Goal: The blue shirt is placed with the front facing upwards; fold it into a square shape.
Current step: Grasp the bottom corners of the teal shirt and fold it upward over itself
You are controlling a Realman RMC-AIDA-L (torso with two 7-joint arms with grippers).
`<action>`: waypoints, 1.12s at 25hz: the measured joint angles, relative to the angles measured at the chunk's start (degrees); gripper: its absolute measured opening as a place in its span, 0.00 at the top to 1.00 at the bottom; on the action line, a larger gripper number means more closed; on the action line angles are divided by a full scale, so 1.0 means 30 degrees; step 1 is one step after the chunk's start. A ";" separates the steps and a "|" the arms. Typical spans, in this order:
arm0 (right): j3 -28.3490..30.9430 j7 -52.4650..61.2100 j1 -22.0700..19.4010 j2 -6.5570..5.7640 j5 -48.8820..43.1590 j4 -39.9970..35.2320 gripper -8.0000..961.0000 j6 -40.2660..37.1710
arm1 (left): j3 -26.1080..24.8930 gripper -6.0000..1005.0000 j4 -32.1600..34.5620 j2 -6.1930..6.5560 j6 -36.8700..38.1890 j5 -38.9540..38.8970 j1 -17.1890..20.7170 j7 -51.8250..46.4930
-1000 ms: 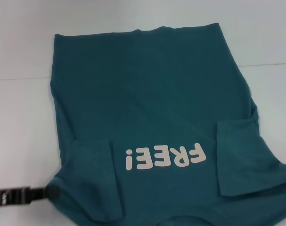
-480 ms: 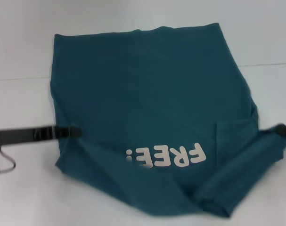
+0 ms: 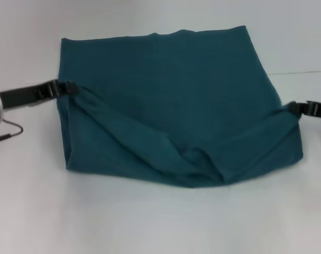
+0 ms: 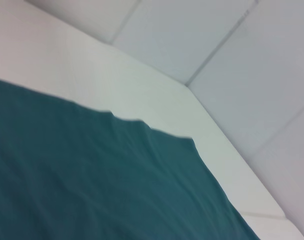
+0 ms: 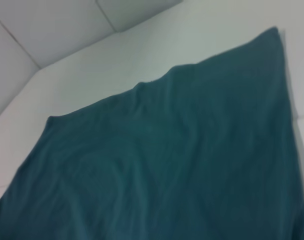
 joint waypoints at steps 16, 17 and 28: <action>-0.1005 0.0044 0.2634 -0.0140 0.0048 0.0888 0.98 0.4334 | 0.0093 0.99 -0.1533 -0.0089 -0.5179 -0.3425 -0.1258 0.2270; -0.1008 0.0093 0.2744 -0.0223 0.0049 0.0885 0.98 0.4358 | 0.0093 0.99 -0.1559 -0.0058 -0.5300 -0.3549 -0.1337 0.2304; -0.1636 0.0700 0.3353 -0.0694 0.0021 0.1338 0.98 0.5209 | 0.0089 0.99 -0.2347 -0.0243 -0.7178 -0.3778 -0.2155 0.2965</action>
